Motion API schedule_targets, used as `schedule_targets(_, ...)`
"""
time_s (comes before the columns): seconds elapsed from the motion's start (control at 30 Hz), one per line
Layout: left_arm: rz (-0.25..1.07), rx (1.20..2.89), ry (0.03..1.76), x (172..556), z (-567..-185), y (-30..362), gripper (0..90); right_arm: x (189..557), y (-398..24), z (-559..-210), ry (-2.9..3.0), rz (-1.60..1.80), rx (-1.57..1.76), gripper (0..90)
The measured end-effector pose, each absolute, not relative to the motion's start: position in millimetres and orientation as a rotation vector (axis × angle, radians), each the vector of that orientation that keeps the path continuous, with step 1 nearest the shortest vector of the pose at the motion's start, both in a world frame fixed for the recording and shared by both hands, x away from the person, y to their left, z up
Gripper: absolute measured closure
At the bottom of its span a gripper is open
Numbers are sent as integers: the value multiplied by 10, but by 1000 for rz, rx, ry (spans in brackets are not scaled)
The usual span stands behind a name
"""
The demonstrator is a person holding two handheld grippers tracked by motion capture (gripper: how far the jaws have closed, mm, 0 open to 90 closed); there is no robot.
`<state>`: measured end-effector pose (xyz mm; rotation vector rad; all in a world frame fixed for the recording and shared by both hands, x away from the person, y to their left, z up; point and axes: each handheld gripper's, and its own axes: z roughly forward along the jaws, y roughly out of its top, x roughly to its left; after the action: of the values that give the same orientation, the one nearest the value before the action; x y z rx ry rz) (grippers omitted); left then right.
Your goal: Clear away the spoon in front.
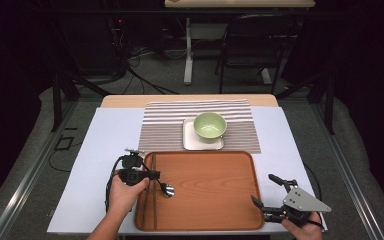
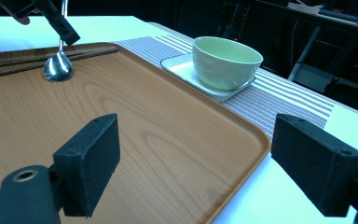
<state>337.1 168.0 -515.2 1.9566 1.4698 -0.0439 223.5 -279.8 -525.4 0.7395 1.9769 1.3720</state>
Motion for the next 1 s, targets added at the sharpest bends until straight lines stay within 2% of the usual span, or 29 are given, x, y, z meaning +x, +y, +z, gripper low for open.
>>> schedule_targets(0.17,-47,1898,1470,3414,-5188,1688,763,2235,-2796,-5254,1978,1371,739,153)
schedule_targets(0.53,-177,1786,1440,3457,-5149,1712,873,2235,-2798,-5255,1979,1370,739,153)
schedule_targets(1.0,-244,1973,1436,3519,-4991,1650,891,2237,-2791,-5257,1982,1372,744,153)
